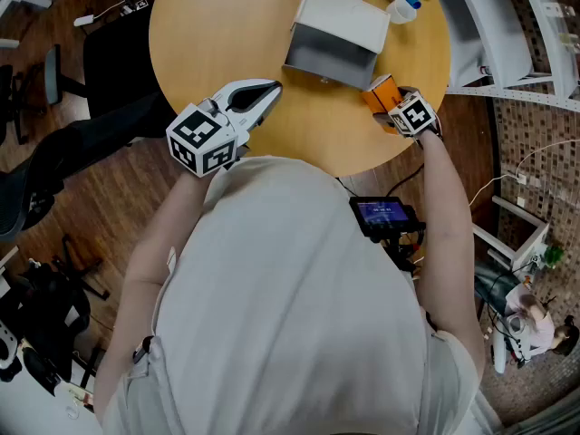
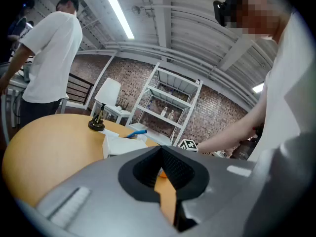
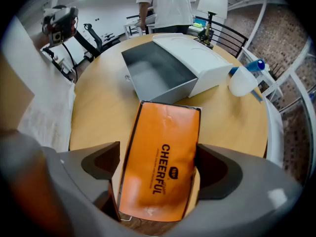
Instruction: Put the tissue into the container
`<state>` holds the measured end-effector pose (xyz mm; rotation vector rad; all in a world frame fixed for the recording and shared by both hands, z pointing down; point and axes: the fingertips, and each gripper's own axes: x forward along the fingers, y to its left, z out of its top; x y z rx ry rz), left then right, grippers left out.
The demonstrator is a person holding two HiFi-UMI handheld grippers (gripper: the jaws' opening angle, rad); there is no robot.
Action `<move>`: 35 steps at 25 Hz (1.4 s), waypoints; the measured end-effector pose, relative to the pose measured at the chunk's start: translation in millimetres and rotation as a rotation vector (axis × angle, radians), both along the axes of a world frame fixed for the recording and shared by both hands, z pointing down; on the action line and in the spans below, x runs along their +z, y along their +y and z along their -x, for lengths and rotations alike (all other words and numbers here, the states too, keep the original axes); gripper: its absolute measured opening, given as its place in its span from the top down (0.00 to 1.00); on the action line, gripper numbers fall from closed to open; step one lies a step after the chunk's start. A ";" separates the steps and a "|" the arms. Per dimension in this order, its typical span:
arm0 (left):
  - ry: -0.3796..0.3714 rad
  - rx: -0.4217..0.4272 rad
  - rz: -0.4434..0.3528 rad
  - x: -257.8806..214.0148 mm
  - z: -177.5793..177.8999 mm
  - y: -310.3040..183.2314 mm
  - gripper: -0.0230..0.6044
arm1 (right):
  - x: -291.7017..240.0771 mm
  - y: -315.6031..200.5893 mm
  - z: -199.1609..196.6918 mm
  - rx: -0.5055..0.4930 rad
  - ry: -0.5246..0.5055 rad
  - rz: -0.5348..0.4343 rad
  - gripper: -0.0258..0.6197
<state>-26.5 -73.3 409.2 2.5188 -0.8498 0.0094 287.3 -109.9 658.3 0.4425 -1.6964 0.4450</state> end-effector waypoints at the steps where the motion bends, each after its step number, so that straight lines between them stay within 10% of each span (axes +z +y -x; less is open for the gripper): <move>1: 0.002 0.003 0.002 0.7 0.3 0.3 0.96 | -2.8 0.0 -2.8 -0.003 0.014 -0.017 0.28; 14: 0.012 0.080 0.005 10.0 -20.1 -9.1 0.96 | -110.7 -58.9 43.9 -0.161 -0.043 -0.280 0.35; 25: -0.008 -0.048 0.026 8.3 24.1 3.4 0.96 | -58.1 -68.1 197.2 -0.664 0.061 -0.211 0.35; 35: 0.002 -0.055 0.056 23.6 26.4 5.5 0.96 | -69.2 -64.1 204.7 -0.545 -0.076 -0.221 0.34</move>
